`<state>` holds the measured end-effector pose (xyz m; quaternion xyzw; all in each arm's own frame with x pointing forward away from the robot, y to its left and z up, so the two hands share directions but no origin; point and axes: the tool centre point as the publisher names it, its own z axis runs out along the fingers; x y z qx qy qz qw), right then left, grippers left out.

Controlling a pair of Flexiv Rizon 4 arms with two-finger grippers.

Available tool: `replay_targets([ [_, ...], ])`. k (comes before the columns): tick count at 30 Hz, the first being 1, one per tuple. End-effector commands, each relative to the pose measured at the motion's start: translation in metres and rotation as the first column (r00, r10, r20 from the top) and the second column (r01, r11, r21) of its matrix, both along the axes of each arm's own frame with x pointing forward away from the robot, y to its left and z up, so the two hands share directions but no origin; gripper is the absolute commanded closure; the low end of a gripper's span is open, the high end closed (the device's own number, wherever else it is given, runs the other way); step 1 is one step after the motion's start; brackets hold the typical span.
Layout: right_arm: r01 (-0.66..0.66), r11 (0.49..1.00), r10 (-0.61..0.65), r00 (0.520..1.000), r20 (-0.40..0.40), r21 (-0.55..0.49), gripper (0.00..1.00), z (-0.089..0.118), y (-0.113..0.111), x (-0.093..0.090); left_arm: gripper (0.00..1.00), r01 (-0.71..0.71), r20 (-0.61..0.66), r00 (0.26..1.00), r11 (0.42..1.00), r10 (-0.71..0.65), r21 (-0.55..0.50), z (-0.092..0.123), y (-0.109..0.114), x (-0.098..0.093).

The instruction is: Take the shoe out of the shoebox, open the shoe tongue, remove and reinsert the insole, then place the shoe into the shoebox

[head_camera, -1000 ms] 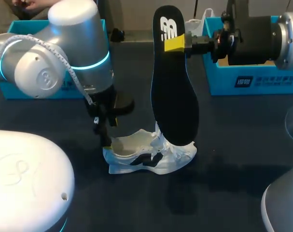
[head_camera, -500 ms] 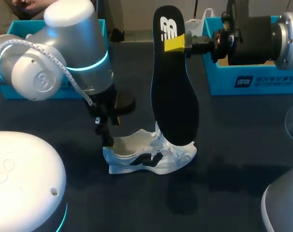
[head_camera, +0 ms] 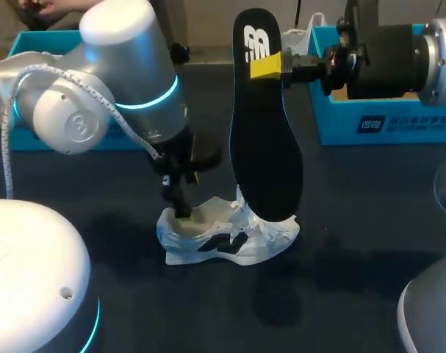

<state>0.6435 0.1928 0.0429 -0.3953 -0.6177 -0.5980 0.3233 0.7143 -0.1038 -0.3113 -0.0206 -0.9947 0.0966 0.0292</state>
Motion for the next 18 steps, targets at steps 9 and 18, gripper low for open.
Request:
replay_targets([
  [9,0.002,1.0,-0.002,1.0,-0.001,-0.002,1.0,0.0,0.003,0.0,0.02,-0.024,-0.042,0.999,1.0,0.024,0.002,-0.036,-0.032,0.022],
  [18,0.002,1.0,-0.002,1.0,-0.001,-0.002,1.0,0.0,0.003,0.0,0.0,-0.046,-0.039,0.998,0.999,0.045,-0.025,-0.056,-0.042,0.028],
])
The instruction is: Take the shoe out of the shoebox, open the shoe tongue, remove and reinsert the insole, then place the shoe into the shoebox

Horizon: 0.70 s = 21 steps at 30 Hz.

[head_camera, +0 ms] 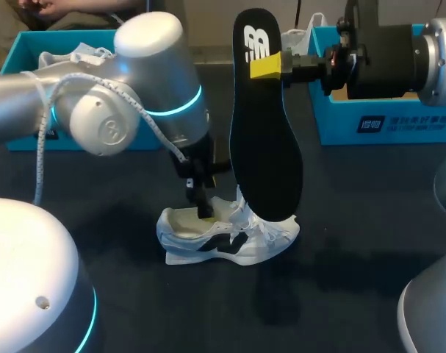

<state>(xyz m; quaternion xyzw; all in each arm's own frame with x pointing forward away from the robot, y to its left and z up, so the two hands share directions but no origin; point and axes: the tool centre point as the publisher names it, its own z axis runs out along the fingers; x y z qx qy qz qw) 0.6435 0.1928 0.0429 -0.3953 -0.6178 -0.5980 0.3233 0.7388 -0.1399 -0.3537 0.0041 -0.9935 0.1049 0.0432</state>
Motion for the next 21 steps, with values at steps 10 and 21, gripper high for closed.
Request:
replay_targets([
  [10,0.002,1.0,-0.002,1.0,-0.001,-0.002,1.0,0.0,0.003,0.0,0.19,-0.015,-0.014,1.0,1.0,0.015,-0.005,-0.035,-0.012,0.006],
  [21,0.002,1.0,-0.002,1.0,-0.001,-0.002,1.0,0.0,0.003,0.0,0.82,-0.007,-0.068,0.998,1.0,0.005,-0.019,-0.046,-0.013,0.0],
])
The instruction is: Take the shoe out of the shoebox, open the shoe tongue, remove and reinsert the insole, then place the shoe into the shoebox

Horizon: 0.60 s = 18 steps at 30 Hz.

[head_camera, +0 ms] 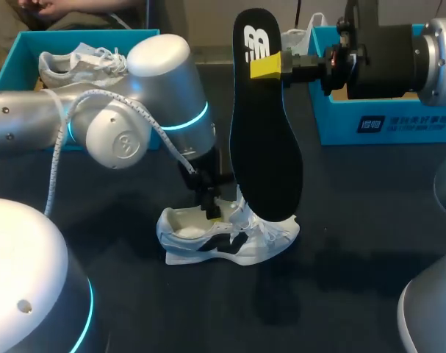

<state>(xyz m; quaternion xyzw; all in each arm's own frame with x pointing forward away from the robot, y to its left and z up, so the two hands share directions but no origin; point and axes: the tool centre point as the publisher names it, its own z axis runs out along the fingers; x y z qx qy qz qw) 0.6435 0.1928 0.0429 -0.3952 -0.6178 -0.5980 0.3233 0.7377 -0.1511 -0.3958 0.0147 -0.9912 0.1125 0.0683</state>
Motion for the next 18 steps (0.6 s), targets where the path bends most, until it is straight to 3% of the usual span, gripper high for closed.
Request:
replay_targets([
  [1,0.002,1.0,-0.002,1.0,-0.001,-0.002,1.0,0.0,0.003,0.0,0.89,0.012,-0.022,1.0,1.0,-0.013,-0.004,-0.004,-0.002,0.0],
  [3,0.002,1.0,-0.002,1.0,-0.001,-0.002,1.0,0.0,0.003,0.0,1.0,0.017,-0.037,0.999,1.0,-0.018,-0.004,-0.005,-0.001,-0.002],
  [8,0.002,1.0,-0.002,1.0,-0.001,-0.002,1.0,0.0,0.003,0.0,1.0,0.054,-0.054,0.997,0.999,-0.053,0.003,-0.007,0.0,-0.002],
  [18,0.002,1.0,-0.002,1.0,-0.001,-0.002,1.0,0.0,0.003,0.0,1.0,0.24,-0.208,0.947,0.97,-0.245,-0.047,0.016,-0.003,0.018],
])
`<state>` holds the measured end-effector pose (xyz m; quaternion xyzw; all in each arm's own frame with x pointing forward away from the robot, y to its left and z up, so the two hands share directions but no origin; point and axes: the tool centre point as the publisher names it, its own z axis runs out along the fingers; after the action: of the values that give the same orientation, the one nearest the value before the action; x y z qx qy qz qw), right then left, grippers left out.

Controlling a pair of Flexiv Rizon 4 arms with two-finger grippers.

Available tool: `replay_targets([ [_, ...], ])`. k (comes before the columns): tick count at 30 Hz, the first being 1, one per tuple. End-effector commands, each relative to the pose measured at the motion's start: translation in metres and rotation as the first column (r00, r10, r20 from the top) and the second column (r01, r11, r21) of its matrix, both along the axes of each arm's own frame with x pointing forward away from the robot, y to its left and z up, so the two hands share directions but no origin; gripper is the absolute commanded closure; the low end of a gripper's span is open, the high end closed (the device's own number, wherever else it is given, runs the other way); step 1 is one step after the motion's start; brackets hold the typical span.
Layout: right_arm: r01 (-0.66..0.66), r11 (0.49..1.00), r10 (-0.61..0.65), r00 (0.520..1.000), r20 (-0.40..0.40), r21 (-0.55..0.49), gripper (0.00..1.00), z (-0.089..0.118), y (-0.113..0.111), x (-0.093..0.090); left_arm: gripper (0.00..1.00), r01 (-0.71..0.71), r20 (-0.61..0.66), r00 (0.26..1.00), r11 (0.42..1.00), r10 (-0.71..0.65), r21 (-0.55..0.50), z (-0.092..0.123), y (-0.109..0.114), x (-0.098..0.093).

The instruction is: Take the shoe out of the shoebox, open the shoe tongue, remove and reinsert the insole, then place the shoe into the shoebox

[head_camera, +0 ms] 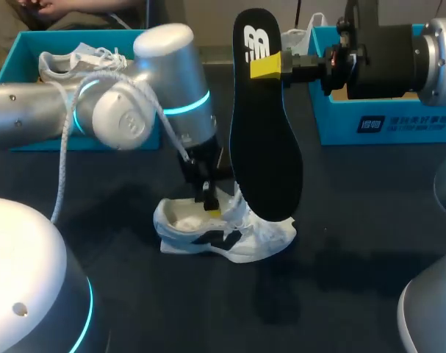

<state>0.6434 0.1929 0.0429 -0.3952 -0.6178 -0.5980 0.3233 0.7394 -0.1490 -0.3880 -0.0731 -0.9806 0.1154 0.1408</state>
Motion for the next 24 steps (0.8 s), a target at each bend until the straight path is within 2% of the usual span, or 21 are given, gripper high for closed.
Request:
replay_targets([
  [1,0.002,1.0,-0.002,1.0,-0.001,-0.002,1.0,0.0,0.003,0.0,1.0,0.089,-0.083,0.993,0.996,-0.089,-0.001,0.013,-0.005,0.016],
  [7,0.002,1.0,-0.002,1.0,-0.001,-0.002,1.0,0.0,0.003,0.0,1.0,0.206,-0.031,0.978,0.978,-0.205,0.027,0.027,-0.008,0.015],
  [9,0.002,1.0,-0.002,1.0,-0.001,-0.002,1.0,0.0,0.003,0.0,1.0,0.213,0.042,0.976,0.975,-0.216,0.06,0.031,-0.008,0.017],
  [24,0.002,1.0,-0.002,1.0,-0.001,-0.002,1.0,0.0,0.003,0.0,1.0,0.213,0.042,0.976,0.975,-0.216,0.06,0.031,-0.008,0.017],
])
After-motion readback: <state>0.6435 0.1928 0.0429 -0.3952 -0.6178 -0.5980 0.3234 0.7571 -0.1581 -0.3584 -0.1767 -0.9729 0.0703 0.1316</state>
